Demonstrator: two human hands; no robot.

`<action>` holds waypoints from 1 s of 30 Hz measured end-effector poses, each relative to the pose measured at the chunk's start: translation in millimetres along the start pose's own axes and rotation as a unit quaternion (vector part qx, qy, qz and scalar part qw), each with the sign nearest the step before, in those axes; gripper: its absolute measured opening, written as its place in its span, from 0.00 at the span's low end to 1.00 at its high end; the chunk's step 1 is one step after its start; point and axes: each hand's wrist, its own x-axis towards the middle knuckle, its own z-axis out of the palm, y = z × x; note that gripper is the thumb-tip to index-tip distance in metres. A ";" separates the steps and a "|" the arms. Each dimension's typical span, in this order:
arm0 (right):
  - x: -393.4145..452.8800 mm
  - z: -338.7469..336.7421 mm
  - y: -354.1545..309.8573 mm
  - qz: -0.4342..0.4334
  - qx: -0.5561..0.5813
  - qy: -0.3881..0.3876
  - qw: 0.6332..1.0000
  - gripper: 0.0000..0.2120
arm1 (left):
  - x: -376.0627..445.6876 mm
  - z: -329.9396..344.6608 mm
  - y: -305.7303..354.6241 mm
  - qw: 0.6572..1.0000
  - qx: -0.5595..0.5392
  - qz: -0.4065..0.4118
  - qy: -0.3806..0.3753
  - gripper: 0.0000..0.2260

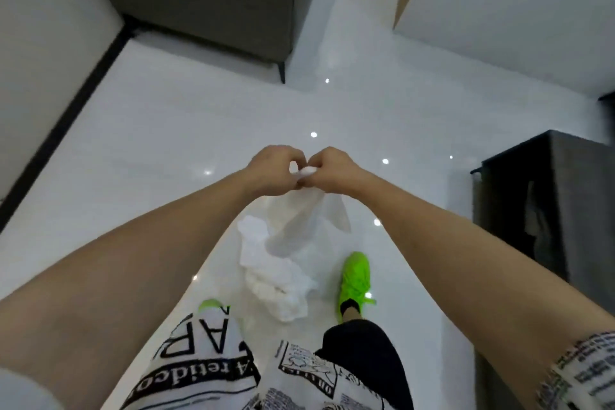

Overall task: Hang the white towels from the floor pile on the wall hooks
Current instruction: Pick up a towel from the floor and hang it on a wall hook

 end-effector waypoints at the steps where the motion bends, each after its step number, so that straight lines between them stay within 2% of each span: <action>1: -18.6 -6.3 -2.0 0.007 0.000 0.011 1.000 0.14 | -5.8 -8.0 9.8 1.000 0.014 0.017 -0.019 0.08; 3: -58.3 -17.1 -4.5 0.030 -0.007 0.019 0.999 0.12 | -23.3 -21.1 30.6 0.997 0.034 0.047 -0.043 0.07; 6: -115.5 -36.5 -3.5 0.062 -0.067 0.058 0.994 0.14 | -47.4 -40.4 76.7 0.992 0.055 0.112 -0.015 0.03; 9: -172.3 -58.1 4.5 0.086 -0.128 0.144 0.977 0.14 | -75.1 -65.8 137.2 0.980 0.068 0.180 0.047 0.02; 13: -253.3 -78.3 42.1 0.122 -0.128 0.240 0.954 0.11 | -114.4 -92.7 206.4 0.961 0.080 0.221 0.148 0.03; 16: -321.0 -88.2 88.4 0.158 -0.137 0.292 0.933 0.08 | -145.9 -89.4 258.5 0.941 0.065 0.233 0.238 0.02; 19: -397.8 -96.7 142.2 0.204 -0.094 0.348 0.910 0.07 | -179.1 -58.6 322.3 0.923 0.027 0.240 0.301 0.03; 20: -423.7 -99.0 157.4 0.208 -0.064 0.377 0.900 0.08 | -188.4 -41.9 344.3 0.926 0.026 0.243 0.288 0.02; 22: -471.8 -103.7 178.8 0.188 0.003 0.442 0.877 0.09 | -208.9 2.0 389.8 0.945 0.049 0.272 0.176 0.07; 24: -514.5 -106.7 189.8 0.139 0.048 0.497 0.855 0.09 | -238.7 58.0 432.0 0.945 0.085 0.316 0.009 0.21; 26: -558.2 -105.3 195.0 0.110 0.055 0.516 0.848 0.08 | -271.5 114.4 471.2 0.926 0.080 0.359 -0.083 0.30; 27: -580.2 -103.3 202.2 0.113 0.045 0.519 0.846 0.06 | -285.7 140.8 489.5 0.916 0.057 0.385 -0.094 0.27; 30: -652.8 -90.7 243.0 0.161 0.030 0.554 0.816 0.05 | -324.2 201.4 540.4 0.906 -0.039 0.408 -0.104 0.05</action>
